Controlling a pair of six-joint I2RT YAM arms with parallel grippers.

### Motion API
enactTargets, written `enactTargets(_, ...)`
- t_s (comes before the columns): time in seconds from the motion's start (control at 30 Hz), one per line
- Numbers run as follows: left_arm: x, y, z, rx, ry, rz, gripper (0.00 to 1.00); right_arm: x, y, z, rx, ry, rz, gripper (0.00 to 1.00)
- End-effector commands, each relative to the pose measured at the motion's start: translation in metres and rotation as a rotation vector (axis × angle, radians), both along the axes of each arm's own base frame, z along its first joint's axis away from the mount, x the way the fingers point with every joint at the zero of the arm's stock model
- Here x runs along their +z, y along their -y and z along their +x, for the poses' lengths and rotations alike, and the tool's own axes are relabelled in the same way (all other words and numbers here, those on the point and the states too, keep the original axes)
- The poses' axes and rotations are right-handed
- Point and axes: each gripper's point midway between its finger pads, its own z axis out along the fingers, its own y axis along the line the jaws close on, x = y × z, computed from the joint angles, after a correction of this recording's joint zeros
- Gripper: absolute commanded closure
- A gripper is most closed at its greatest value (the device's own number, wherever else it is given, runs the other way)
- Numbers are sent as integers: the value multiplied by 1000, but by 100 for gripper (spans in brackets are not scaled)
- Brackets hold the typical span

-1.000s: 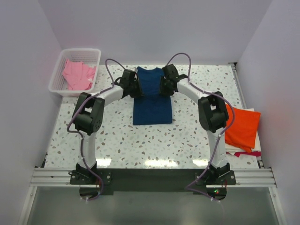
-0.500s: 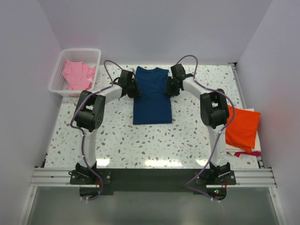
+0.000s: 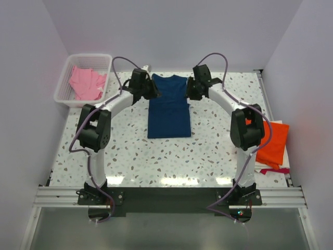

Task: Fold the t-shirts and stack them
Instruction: Fold the tshirt

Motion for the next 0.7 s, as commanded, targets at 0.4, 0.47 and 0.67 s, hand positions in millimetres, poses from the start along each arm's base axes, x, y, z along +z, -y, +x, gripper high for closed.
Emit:
enactTargets(0.4,-41,69,-12,-124,-8,20,87,-42,-19,-59,41,-67,-29,60)
enactTargets(0.47,-54,68,-7,-116,-26,38,88,-61,-15,-64,37,-110,-60,61)
enactTargets(0.67,-77,59,1,-83,-71,79,88,-78,1,-78,10,-151,-97,61)
